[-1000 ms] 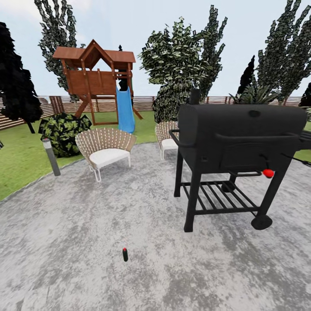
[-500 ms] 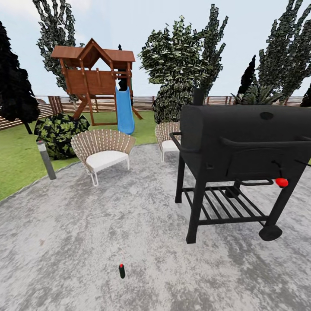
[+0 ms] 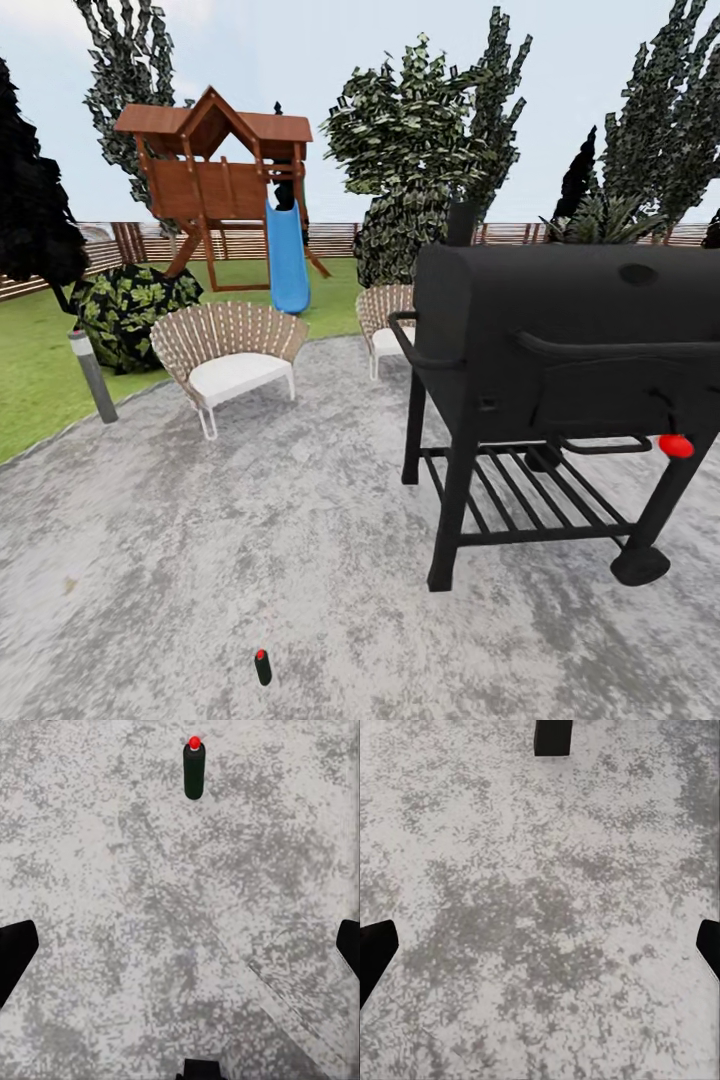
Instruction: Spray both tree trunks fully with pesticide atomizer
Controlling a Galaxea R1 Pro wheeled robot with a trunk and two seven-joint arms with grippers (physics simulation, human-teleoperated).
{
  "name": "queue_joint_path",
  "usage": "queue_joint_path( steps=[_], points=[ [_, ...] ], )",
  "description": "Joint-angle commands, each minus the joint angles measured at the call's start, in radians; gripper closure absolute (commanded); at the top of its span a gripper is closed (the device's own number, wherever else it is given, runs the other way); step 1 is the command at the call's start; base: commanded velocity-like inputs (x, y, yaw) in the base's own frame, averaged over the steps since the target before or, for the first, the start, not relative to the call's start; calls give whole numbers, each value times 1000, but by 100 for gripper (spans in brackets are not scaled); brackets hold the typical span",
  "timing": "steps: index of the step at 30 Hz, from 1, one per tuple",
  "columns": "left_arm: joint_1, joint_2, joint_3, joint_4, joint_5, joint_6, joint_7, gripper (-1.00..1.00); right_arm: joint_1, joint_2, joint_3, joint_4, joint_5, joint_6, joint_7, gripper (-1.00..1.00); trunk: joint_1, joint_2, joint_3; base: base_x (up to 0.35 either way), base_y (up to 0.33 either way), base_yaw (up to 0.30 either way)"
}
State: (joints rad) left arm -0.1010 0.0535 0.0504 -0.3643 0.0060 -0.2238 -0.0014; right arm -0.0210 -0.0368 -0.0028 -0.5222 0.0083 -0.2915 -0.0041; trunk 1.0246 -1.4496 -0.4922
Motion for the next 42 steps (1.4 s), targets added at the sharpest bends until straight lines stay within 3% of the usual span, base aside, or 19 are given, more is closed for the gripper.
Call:
queue_joint_path(
  steps=[1,8,27,42],
  points=[
    [0,0,2,1,1,-3,0,-100,0,0,0,1,1,-3,0,-100,0,0,-1,278,-166,211],
    [0,-1,2,0,2,-3,0,-100,0,1,0,2,1,-3,0,-100,0,0,-1,207,-90,261],
    [0,-1,3,-1,2,-2,0,-100,0,1,-1,2,1,-3,0,-100,0,0,-1,28,-12,271],
    [-1,-1,3,-1,2,-2,0,-100,0,1,4,3,2,-3,3,-100,0,0,-1,178,-197,30]
  ],
)
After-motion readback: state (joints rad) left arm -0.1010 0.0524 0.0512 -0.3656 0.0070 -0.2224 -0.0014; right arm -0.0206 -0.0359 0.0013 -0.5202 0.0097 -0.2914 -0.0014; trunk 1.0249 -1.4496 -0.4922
